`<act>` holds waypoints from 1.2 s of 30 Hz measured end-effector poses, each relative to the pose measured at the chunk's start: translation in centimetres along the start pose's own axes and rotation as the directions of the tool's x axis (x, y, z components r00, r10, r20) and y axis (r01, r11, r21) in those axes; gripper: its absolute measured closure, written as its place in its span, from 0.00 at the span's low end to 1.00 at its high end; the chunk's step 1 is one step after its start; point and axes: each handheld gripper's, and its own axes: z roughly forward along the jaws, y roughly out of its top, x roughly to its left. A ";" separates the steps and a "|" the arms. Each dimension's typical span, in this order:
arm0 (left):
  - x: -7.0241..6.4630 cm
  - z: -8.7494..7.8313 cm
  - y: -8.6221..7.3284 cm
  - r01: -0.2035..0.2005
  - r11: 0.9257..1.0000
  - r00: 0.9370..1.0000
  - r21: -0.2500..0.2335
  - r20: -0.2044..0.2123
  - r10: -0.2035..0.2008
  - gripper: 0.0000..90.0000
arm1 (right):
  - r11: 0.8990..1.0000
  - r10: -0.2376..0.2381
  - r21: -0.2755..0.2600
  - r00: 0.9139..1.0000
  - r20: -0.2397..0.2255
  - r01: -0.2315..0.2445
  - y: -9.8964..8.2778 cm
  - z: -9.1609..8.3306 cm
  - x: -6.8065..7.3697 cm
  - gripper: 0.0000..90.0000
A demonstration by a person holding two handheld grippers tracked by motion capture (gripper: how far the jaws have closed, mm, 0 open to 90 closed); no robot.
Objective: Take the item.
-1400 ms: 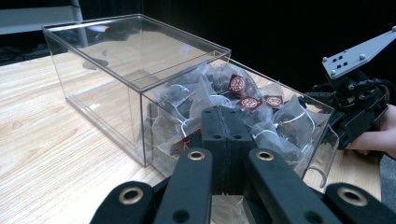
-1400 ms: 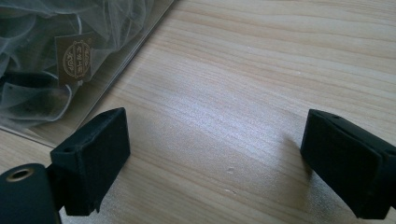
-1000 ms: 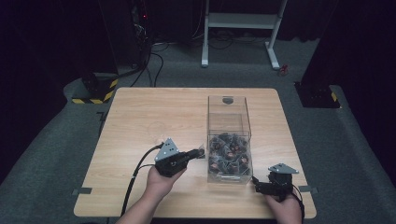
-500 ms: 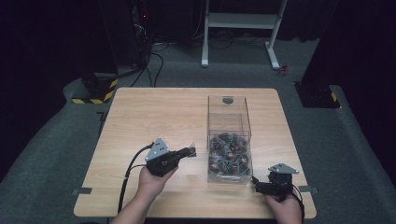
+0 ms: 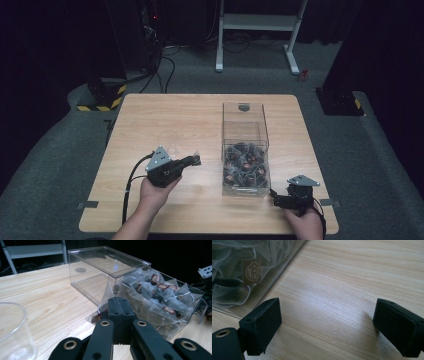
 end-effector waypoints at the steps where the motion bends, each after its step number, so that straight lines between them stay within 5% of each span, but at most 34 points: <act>1: 0.2 -0.2 0.0 0.003 1.000 1.000 -0.001 -0.005 -0.003 1.00 | 1.000 0.000 0.000 1.000 0.000 0.000 0.0 0.0 0.0 0.09; 36: 3.9 -3.1 0.3 0.022 1.000 0.993 -0.021 -0.112 -0.025 1.00 | 1.000 0.000 0.000 1.000 0.000 0.000 0.0 0.0 0.0 0.09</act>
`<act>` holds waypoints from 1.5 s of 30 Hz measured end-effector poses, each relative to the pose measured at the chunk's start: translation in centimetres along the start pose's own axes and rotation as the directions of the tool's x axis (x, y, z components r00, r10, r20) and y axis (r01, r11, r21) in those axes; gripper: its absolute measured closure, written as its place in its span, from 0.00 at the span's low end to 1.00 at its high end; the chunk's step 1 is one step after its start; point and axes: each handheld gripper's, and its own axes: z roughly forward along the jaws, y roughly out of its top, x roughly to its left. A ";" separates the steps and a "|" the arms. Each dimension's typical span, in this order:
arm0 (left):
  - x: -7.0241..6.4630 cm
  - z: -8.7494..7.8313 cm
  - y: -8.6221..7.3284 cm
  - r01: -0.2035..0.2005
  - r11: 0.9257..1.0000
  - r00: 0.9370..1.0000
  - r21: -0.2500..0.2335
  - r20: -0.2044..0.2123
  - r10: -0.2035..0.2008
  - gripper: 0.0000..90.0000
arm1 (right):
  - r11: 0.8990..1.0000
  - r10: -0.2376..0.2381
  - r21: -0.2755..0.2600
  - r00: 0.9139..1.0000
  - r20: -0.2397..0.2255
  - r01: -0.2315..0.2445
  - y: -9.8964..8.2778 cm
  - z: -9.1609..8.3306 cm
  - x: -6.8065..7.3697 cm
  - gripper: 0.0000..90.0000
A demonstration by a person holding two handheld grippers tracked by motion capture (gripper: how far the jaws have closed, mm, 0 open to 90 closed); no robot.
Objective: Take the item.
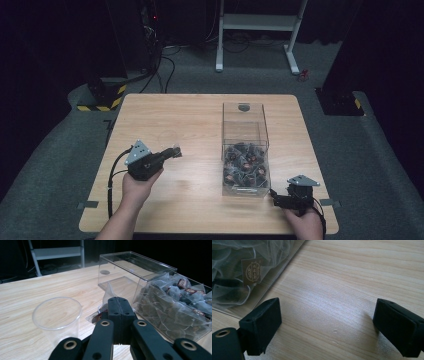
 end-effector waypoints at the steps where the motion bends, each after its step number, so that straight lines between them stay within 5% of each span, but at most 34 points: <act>1: 0.1 -0.1 0.0 0.002 1.000 1.000 0.000 -0.002 -0.002 1.00 | 1.000 0.000 0.000 1.000 0.000 0.000 0.0 0.0 0.0 0.09; 45: 4.4 0.9 1.5 0.058 0.998 0.994 0.019 -0.097 -0.056 1.00 | 1.000 0.000 0.000 1.000 -0.001 0.000 0.0 0.0 0.0 0.09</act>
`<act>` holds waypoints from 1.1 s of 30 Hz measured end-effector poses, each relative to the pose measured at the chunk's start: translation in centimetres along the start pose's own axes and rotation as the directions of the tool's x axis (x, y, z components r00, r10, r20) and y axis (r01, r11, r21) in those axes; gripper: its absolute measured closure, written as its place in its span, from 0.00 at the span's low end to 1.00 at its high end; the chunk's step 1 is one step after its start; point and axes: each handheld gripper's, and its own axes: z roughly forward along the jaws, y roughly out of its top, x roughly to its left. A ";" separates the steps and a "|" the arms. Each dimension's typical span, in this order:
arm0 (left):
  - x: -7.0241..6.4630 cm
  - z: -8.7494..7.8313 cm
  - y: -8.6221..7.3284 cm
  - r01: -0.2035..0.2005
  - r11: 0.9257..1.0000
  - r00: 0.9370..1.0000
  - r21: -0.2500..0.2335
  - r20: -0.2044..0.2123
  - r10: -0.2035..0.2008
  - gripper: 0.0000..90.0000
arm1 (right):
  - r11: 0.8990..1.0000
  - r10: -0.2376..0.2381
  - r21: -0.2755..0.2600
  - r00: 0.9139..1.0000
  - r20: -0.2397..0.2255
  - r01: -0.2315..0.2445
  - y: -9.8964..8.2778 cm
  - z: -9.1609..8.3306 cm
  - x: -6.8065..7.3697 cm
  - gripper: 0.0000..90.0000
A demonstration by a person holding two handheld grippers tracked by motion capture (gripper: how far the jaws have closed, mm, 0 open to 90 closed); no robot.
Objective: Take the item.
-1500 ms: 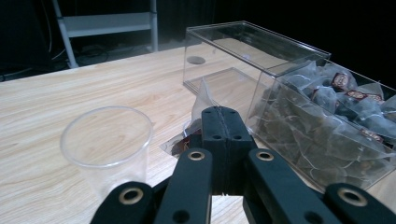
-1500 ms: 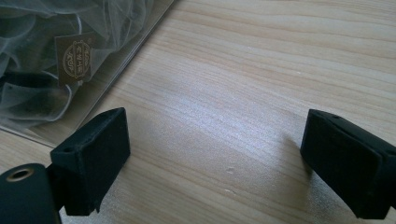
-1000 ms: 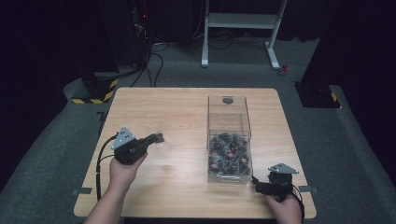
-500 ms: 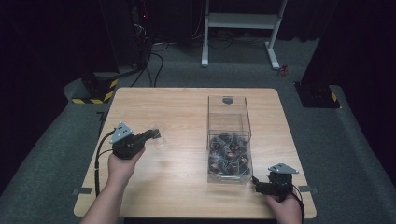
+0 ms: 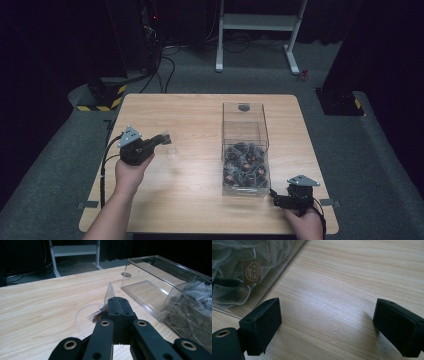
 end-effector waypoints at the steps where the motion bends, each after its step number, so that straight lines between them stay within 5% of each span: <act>1: 0.1 0.1 0.0 0.007 1.000 1.000 0.005 -0.002 -0.007 1.00 | 1.000 0.000 0.000 1.000 0.000 0.000 0.0 0.0 0.0 0.09; 33: 1.0 3.5 -1.2 0.044 0.994 0.999 0.098 -0.032 -0.041 1.00 | 1.000 0.000 0.000 1.000 0.000 0.000 0.0 0.0 0.0 0.09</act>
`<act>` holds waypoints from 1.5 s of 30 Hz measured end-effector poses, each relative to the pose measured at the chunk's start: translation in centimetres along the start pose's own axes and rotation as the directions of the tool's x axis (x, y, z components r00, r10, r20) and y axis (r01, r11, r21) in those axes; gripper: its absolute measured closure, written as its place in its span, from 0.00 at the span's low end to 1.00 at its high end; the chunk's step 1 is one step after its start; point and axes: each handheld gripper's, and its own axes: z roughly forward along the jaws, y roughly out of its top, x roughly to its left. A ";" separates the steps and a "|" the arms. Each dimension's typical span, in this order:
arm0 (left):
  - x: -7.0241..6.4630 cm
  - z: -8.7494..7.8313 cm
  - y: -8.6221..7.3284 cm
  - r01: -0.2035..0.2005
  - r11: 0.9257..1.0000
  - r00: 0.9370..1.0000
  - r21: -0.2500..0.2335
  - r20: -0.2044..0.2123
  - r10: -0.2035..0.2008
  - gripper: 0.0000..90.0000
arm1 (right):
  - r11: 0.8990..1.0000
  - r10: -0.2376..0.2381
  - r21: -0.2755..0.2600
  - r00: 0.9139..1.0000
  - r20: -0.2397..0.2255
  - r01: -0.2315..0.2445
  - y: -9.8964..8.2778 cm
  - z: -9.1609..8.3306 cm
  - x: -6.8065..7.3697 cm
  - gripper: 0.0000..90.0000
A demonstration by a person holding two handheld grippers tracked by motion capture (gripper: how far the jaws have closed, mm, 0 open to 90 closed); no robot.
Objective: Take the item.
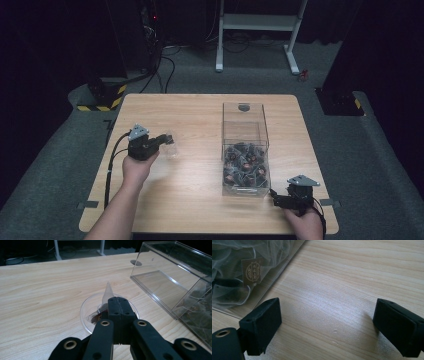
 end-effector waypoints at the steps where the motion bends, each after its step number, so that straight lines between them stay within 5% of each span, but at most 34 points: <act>1: 0.0 0.1 0.0 0.000 1.000 1.000 0.003 0.001 0.000 1.00 | 1.000 0.000 0.000 1.000 0.000 0.000 0.0 0.0 0.0 0.09; 9: -0.3 -0.2 0.2 0.009 0.999 1.000 -0.036 -0.017 -0.010 0.78 | 1.000 0.000 0.000 1.000 0.000 0.000 0.0 0.0 0.0 0.09; 32: -0.8 -1.0 0.3 -0.009 1.000 1.000 -0.017 -0.001 0.009 0.35 | 1.000 0.000 0.000 1.000 0.000 0.000 0.0 0.0 0.0 0.09; 45: -1.1 -1.8 -0.1 -0.014 1.000 1.000 -0.004 -0.008 0.014 0.27 | 1.000 0.002 0.001 1.000 0.000 -0.002 0.0 0.0 0.0 0.09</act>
